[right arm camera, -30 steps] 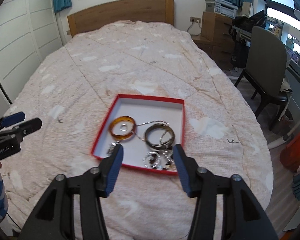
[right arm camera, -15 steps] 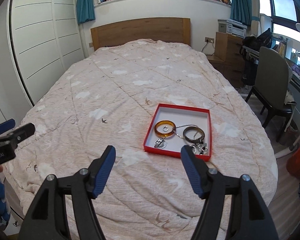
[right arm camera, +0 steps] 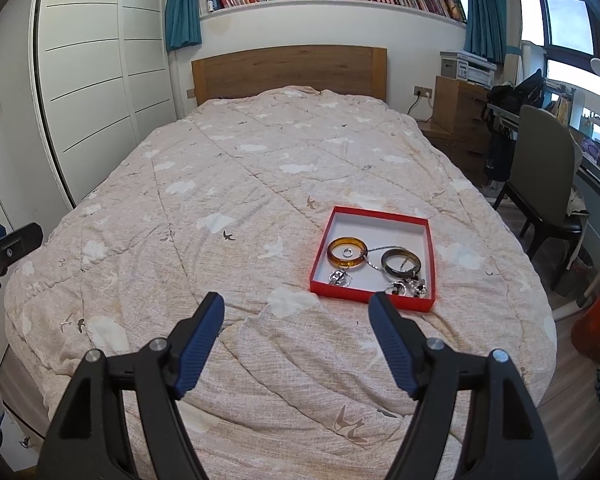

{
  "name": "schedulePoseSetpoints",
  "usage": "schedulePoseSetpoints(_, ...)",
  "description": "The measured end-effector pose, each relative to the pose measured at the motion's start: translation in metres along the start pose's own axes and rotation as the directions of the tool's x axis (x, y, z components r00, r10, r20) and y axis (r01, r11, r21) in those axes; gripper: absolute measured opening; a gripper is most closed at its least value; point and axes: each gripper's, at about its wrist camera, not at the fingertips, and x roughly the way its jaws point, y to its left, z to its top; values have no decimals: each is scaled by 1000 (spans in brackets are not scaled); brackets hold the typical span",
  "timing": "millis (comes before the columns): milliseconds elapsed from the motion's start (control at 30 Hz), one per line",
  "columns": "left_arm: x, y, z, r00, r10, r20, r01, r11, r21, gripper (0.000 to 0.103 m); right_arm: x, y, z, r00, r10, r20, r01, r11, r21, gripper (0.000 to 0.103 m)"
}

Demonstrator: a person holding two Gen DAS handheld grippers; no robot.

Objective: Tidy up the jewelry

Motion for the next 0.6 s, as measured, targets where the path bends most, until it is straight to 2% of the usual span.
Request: schedulePoseSetpoints(600, 4, 22, -18, 1000, -1, -20, 0, 998, -59, 102, -16, 8, -3, 997, -30, 71, 30, 1000, -5, 74)
